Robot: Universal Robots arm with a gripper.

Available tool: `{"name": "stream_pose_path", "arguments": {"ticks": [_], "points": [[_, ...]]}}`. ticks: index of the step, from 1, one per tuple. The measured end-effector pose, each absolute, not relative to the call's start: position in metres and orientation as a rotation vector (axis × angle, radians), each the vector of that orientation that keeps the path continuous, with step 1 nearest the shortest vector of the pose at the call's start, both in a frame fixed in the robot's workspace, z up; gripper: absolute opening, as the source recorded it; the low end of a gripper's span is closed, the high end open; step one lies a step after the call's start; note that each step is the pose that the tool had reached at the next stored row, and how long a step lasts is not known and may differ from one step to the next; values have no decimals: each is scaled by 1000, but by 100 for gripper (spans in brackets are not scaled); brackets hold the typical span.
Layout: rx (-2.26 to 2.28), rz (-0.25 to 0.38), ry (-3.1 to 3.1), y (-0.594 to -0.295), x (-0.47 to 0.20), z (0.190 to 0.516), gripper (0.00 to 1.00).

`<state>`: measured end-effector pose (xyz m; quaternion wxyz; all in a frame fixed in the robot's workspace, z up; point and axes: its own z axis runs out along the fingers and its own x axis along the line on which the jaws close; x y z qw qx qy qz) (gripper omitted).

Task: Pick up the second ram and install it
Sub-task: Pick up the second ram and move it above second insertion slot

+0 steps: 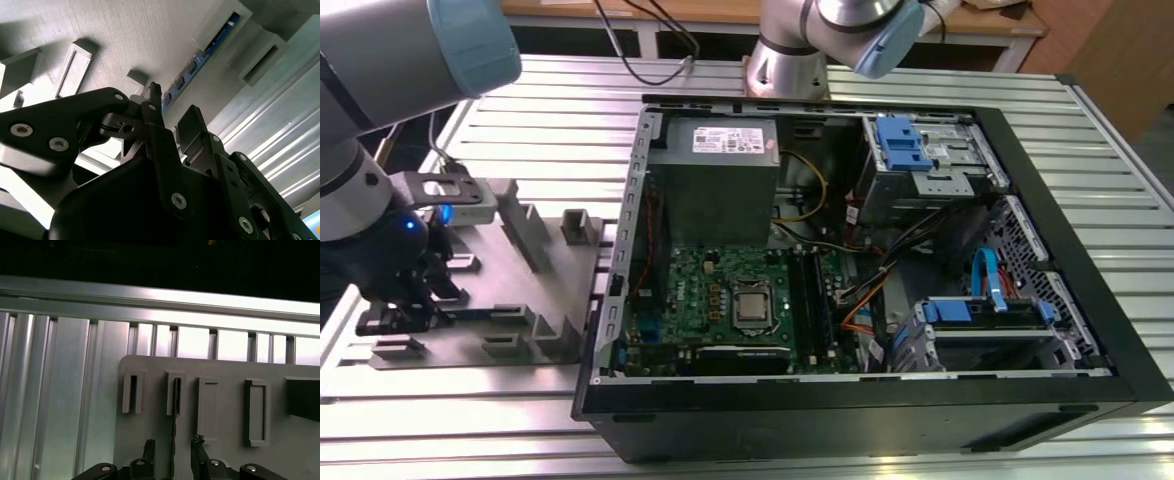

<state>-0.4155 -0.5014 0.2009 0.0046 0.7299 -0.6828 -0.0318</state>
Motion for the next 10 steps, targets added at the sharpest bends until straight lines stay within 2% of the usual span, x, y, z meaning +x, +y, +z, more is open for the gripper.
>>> {"name": "stream_pose_path", "arguments": {"ticks": [10], "points": [[2301, -99, -2123, -501, -416, 197, 39]]}}
